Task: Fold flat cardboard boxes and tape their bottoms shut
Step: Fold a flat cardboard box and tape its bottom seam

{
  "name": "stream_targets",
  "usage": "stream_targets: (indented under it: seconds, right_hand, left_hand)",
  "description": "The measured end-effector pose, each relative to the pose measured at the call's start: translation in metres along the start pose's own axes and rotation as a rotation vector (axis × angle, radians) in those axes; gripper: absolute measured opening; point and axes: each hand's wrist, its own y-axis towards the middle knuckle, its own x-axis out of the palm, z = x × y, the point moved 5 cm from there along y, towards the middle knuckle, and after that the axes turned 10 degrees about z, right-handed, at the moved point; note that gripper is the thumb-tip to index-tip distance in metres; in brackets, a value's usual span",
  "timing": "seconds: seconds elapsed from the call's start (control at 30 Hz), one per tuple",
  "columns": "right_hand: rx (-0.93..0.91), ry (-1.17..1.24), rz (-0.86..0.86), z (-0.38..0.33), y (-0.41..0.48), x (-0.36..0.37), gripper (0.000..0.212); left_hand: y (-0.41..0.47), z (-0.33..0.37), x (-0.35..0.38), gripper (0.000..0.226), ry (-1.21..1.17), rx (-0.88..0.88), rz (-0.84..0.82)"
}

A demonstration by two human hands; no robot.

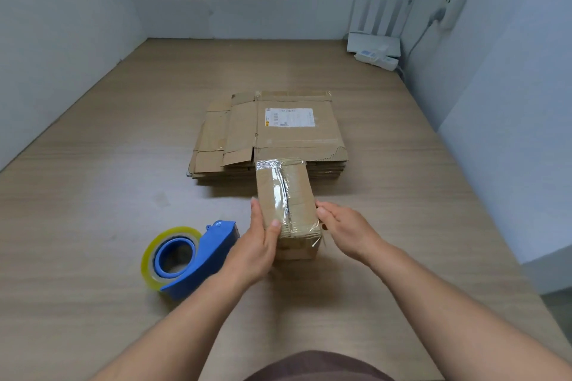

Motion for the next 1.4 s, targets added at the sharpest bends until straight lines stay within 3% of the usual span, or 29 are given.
stream_targets:
  seconds: [0.13, 0.23, 0.33, 0.5, 0.73, 1.03, 1.2, 1.33, 1.4]
  right_hand:
    - [-0.233, -0.478, -0.07, -0.014, -0.002, -0.006, 0.091]
    - [-0.376, -0.676, -0.05, -0.022, 0.0, 0.002, 0.087]
    - [-0.458, -0.697, -0.081, -0.021, 0.0, 0.007, 0.082]
    - [-0.542, -0.663, -0.219, -0.011, -0.002, 0.0, 0.076]
    - [-0.587, -0.704, -0.286, -0.016, 0.004, -0.019, 0.066]
    - [-0.74, -0.754, 0.088, -0.04, -0.014, -0.005, 0.055]
    - [-0.817, -0.675, 0.322, -0.035, -0.028, -0.002, 0.065]
    - [-0.856, -0.591, 0.382, -0.027, -0.028, 0.0, 0.062]
    - [-0.85, -0.578, 0.396, -0.025, -0.029, 0.001, 0.061]
  left_hand:
    - [0.005, 0.011, -0.01, 0.072, 0.157, 0.17, -0.078]
    - [0.009, 0.013, -0.013, 0.078, 0.45, 0.316, -0.103]
    - [0.015, 0.009, -0.018, 0.083, 0.705, 0.419, -0.038]
    - [0.022, 0.006, -0.026, 0.077, 0.822, 0.565, -0.053]
    - [0.025, 0.008, -0.034, 0.072, 0.806, 0.556, -0.054]
    - [0.02, -0.001, -0.024, 0.073, 0.724, 0.415, -0.011]
    - [-0.014, -0.016, 0.002, 0.078, 0.318, 0.11, 0.125]
    - [-0.019, -0.02, 0.011, 0.074, 0.002, -0.016, 0.067]
    - [-0.016, -0.02, 0.005, 0.07, -0.026, -0.01, -0.025]
